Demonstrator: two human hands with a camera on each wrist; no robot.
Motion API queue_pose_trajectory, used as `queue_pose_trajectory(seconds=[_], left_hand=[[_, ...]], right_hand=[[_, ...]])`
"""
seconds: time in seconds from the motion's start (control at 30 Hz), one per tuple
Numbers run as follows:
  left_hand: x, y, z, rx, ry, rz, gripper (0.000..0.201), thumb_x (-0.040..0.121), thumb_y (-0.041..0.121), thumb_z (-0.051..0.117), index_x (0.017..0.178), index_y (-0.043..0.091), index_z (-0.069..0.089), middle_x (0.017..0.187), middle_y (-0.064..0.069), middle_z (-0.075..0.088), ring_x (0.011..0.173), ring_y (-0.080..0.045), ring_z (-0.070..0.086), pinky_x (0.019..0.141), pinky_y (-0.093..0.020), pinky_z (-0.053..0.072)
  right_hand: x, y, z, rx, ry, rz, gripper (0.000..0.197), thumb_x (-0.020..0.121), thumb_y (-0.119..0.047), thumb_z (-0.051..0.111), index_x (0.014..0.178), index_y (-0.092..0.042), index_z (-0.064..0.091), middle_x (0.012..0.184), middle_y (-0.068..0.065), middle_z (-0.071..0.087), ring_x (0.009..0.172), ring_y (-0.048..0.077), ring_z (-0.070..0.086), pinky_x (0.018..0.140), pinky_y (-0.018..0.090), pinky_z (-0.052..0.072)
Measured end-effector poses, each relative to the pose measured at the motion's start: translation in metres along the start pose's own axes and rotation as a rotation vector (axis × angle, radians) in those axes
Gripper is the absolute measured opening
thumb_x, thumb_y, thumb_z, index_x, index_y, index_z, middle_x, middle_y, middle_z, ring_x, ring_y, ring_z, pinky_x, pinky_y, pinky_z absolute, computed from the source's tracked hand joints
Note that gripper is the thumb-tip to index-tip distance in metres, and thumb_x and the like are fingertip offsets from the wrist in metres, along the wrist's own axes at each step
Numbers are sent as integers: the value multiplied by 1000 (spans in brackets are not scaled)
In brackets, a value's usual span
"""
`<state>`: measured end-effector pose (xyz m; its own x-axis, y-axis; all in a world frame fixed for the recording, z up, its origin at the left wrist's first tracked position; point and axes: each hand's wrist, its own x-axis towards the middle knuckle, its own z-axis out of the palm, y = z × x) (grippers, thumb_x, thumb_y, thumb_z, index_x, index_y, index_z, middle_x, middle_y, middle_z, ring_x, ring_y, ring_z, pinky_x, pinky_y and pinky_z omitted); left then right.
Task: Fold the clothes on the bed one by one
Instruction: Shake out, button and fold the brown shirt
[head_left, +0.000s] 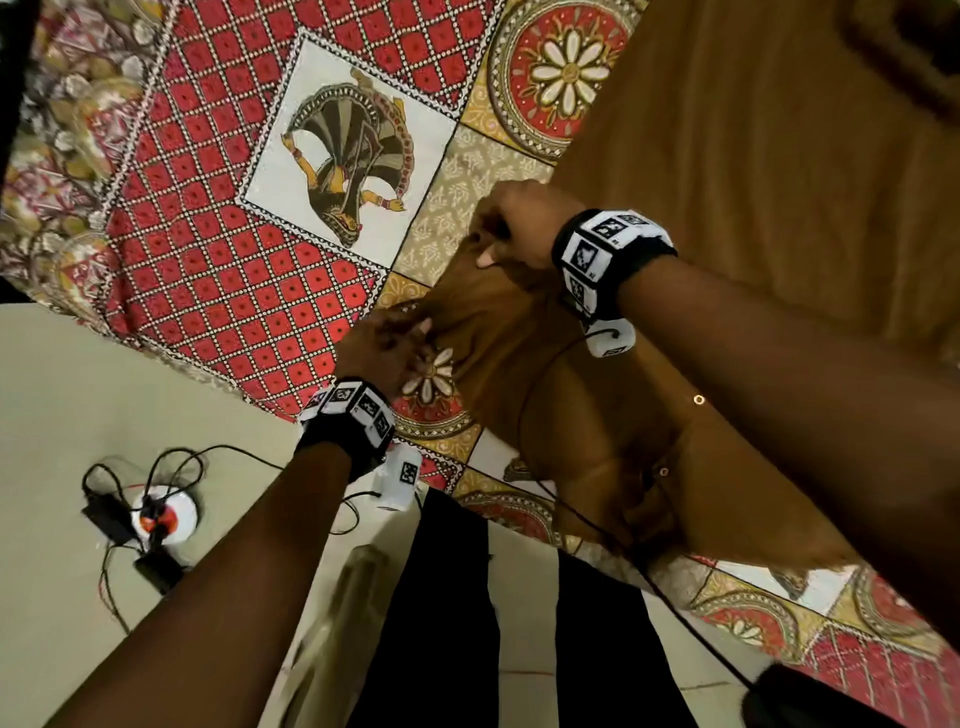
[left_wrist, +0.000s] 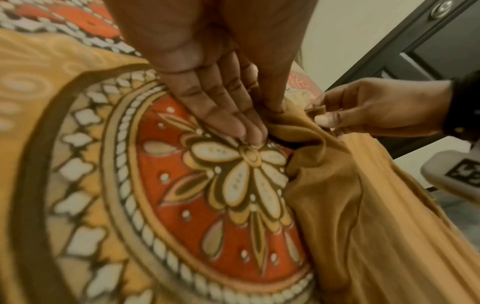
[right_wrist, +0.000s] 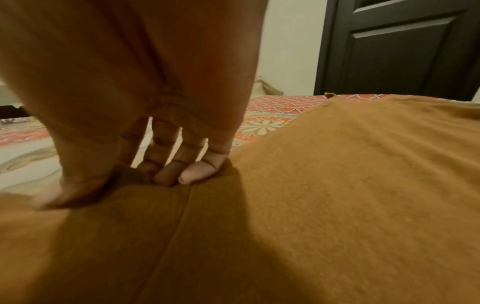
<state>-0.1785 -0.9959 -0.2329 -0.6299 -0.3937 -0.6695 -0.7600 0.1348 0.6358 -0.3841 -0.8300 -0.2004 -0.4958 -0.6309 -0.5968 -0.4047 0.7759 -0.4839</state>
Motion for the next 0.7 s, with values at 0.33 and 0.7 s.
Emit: queue_pose_trajectory(seconds=[0.33, 0.7], left_hand=[[37, 21, -32, 156, 99, 331, 18, 88, 29, 74, 95, 21, 59, 77, 18, 62, 68, 11, 59, 65, -11, 47], [-6, 21, -2, 582, 58, 896, 23, 96, 16, 55, 111, 6, 70, 114, -16, 65, 109, -33, 58, 94, -42, 45]], right_hand=[[14, 23, 17, 338, 246, 112, 34, 82, -39, 80, 97, -12, 67, 97, 2, 68, 91, 21, 62, 83, 38, 51], [-68, 1, 63, 49, 593, -34, 32, 99, -24, 46, 113, -12, 72, 111, 13, 70, 101, 37, 64, 87, 49, 53]])
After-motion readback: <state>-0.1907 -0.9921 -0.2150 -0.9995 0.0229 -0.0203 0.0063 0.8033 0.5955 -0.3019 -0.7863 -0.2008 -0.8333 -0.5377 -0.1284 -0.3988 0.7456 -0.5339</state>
